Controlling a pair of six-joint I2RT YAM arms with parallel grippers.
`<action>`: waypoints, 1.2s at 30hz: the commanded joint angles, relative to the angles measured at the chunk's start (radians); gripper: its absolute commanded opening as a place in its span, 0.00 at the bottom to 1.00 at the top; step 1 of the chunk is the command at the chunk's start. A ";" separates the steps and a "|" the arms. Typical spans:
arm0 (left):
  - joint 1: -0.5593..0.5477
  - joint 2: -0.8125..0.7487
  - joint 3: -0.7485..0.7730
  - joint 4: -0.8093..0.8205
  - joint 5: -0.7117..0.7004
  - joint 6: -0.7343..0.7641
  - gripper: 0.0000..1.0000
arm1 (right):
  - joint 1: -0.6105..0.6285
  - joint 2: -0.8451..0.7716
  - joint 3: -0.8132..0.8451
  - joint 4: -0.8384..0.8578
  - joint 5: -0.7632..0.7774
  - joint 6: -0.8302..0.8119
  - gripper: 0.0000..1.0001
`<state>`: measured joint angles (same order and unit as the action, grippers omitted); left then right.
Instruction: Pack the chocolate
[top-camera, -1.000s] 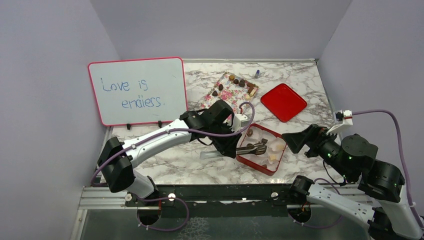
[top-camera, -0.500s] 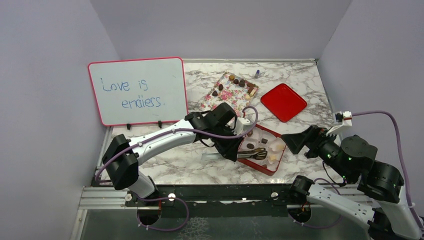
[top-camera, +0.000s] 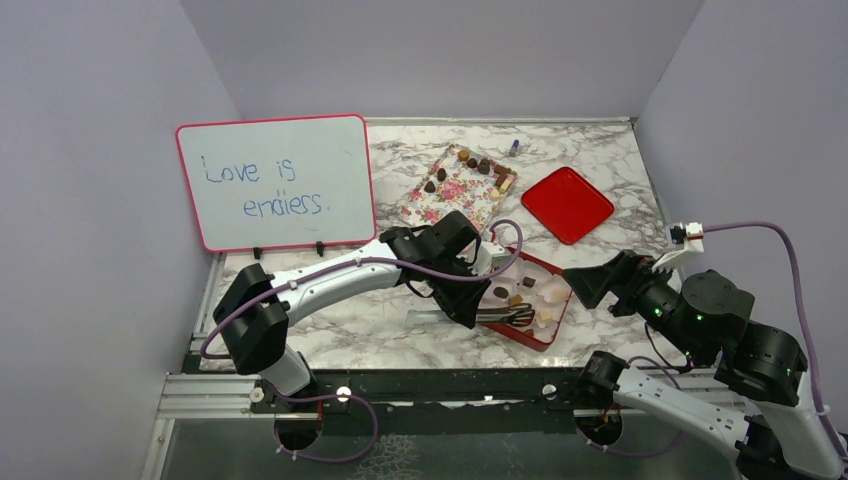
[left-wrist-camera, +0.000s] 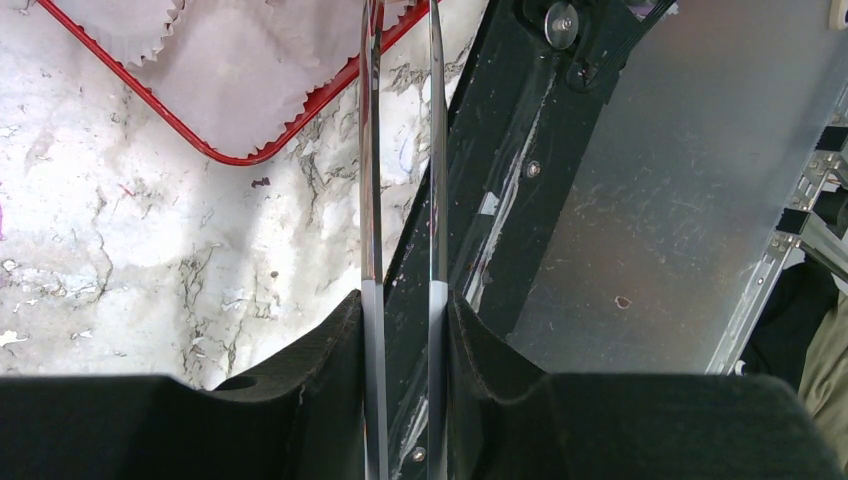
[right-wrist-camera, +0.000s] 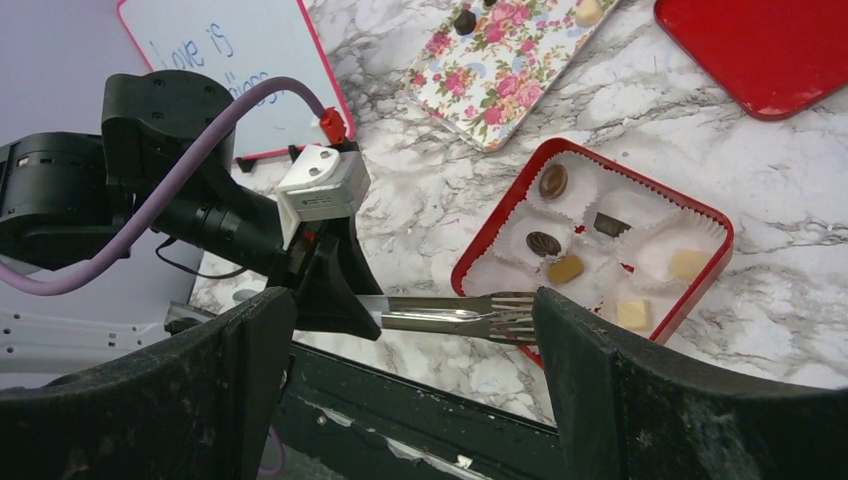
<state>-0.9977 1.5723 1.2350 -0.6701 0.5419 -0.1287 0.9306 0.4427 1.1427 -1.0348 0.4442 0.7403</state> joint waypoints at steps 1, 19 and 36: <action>-0.009 0.001 0.014 0.039 0.011 0.015 0.18 | 0.008 -0.009 -0.018 0.019 -0.004 0.003 0.94; -0.009 0.008 0.015 0.038 -0.017 0.016 0.27 | 0.008 -0.008 -0.015 0.018 0.000 -0.001 0.94; -0.009 0.002 0.015 0.034 -0.028 0.018 0.37 | 0.008 -0.018 -0.025 0.025 -0.005 0.005 0.94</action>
<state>-0.9993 1.5826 1.2350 -0.6670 0.5220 -0.1272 0.9306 0.4370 1.1263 -1.0340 0.4442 0.7406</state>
